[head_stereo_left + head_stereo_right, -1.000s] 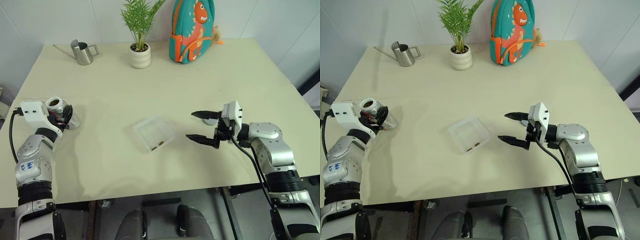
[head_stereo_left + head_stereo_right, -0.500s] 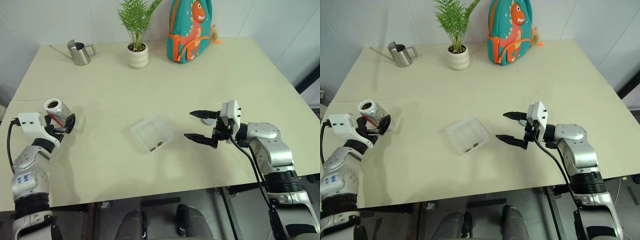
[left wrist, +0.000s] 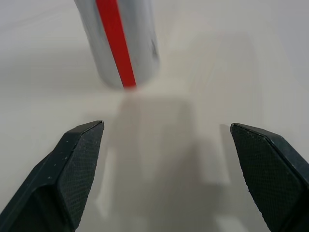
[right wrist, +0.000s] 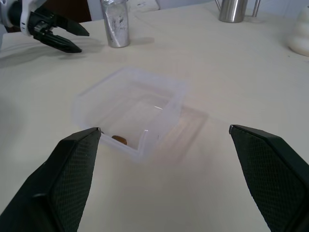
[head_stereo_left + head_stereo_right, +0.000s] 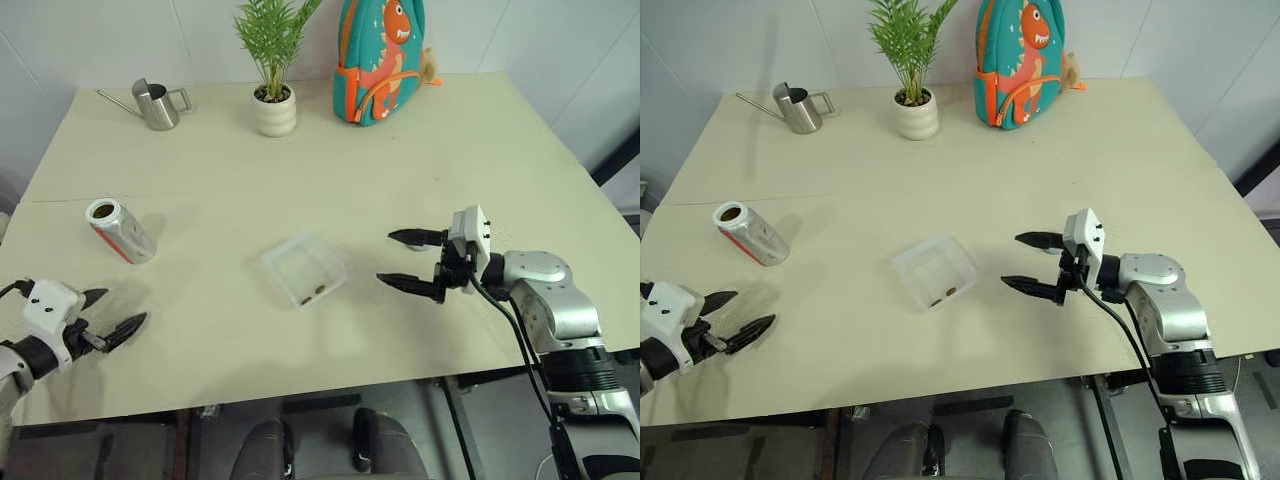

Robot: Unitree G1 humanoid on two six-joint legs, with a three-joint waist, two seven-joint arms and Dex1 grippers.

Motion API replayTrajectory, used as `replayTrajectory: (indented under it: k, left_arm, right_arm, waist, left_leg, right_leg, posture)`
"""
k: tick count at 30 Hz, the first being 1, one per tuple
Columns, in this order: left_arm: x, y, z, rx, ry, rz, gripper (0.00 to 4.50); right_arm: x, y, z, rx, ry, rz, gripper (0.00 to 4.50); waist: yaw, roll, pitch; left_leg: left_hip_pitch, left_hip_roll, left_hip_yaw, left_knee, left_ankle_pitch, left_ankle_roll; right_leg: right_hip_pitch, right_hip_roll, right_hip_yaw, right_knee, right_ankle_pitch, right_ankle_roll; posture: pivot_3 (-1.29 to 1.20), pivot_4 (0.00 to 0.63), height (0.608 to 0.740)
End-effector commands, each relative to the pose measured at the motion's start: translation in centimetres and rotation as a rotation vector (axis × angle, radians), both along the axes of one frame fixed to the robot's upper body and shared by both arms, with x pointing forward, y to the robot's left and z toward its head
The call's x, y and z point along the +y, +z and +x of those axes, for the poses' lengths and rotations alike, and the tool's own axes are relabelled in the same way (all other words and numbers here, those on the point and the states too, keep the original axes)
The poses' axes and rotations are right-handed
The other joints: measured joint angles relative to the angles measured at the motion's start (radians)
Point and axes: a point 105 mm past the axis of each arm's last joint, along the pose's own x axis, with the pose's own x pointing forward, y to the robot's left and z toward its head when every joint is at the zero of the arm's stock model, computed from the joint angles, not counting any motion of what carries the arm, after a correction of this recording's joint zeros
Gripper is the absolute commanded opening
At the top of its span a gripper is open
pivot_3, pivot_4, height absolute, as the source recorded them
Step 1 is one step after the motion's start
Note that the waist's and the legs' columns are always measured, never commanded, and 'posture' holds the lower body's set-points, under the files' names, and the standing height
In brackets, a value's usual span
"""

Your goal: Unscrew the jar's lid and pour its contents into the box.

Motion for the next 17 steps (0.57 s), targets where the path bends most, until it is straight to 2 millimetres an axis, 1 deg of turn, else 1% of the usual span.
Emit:
replayTrajectory:
  k: [1,2,3,6,7,10,13,17]
  left_arm:
    - [-7.1,4.4,0.3,-0.122,-0.326,0.038,4.48]
    - [-9.0,5.3,0.6,-0.166,-0.395,0.046,4.48]
    - [-10.5,6.0,1.1,-0.210,-0.439,0.051,4.48]
    - [-13.3,7.0,2.3,-0.266,-0.533,0.041,4.48]
    - [-13.8,7.2,2.5,-0.260,-0.557,0.032,4.48]
    - [-14.7,7.4,3.0,-0.248,-0.608,0.021,4.48]
    - [-14.7,7.5,3.3,-0.247,-0.600,0.008,4.48]
    - [-14.5,7.9,3.3,-0.250,-0.591,0.002,4.48]
  right_arm:
    - [-1.7,0.9,0.2,-0.050,-0.004,-0.038,4.50]
    - [-1.8,0.8,0.3,-0.052,-0.007,-0.042,4.50]
    - [-2.0,0.8,0.4,-0.053,-0.015,-0.040,4.50]
    - [-2.6,0.5,1.0,-0.065,-0.043,-0.060,4.50]
    - [-2.7,0.6,1.0,-0.069,-0.050,-0.061,4.50]
    - [-3.0,0.9,1.3,-0.087,-0.072,-0.054,4.50]
    - [-3.3,1.0,1.3,-0.094,-0.096,-0.043,4.50]
    - [-3.3,1.3,1.2,-0.093,-0.114,-0.029,4.50]
  waist:
    - [0.010,0.000,0.000]
    - [0.013,0.000,0.000]
    - [0.016,0.001,0.000]
    - [0.011,0.002,0.000]
    - [0.006,0.002,-0.001]
    - [-0.015,0.002,-0.001]
    - [-0.021,0.002,0.000]
    - [-0.016,0.002,0.000]
  left_leg:
    - [0.000,0.000,0.000,0.000,-0.002,-0.004]
    - [-0.001,0.002,0.000,0.001,-0.004,-0.005]
    - [-0.001,0.002,0.000,0.001,-0.004,-0.005]
    - [-0.001,0.001,0.001,0.001,-0.003,-0.005]
    - [0.001,0.001,0.002,0.001,-0.001,-0.001]
    - [0.002,0.004,0.006,0.001,0.000,-0.001]
    - [0.003,0.006,0.009,0.001,0.000,-0.001]
    - [0.002,0.007,0.009,0.001,-0.001,-0.001]
  right_leg:
    - [0.000,0.000,0.000,0.000,0.000,0.000]
    - [0.000,-0.001,0.000,-0.001,0.000,-0.001]
    - [0.000,-0.001,0.000,-0.001,0.000,-0.002]
    - [0.000,0.001,0.000,0.000,0.001,-0.002]
    - [0.001,0.002,0.000,0.001,0.001,-0.002]
    - [0.001,0.006,0.001,0.000,0.001,-0.002]
    - [0.000,0.008,0.001,0.000,0.001,-0.002]
    - [-0.001,0.009,0.001,0.000,0.001,-0.002]
  posture:
    - [0.00,0.150,0.740]
    - [0.00,0.150,0.740]
    - [0.00,0.150,0.740]
    - [0.00,0.150,0.740]
    - [0.00,0.150,0.740]
    - [0.00,0.150,0.740]
    - [0.00,0.150,0.740]
    - [0.00,0.150,0.740]
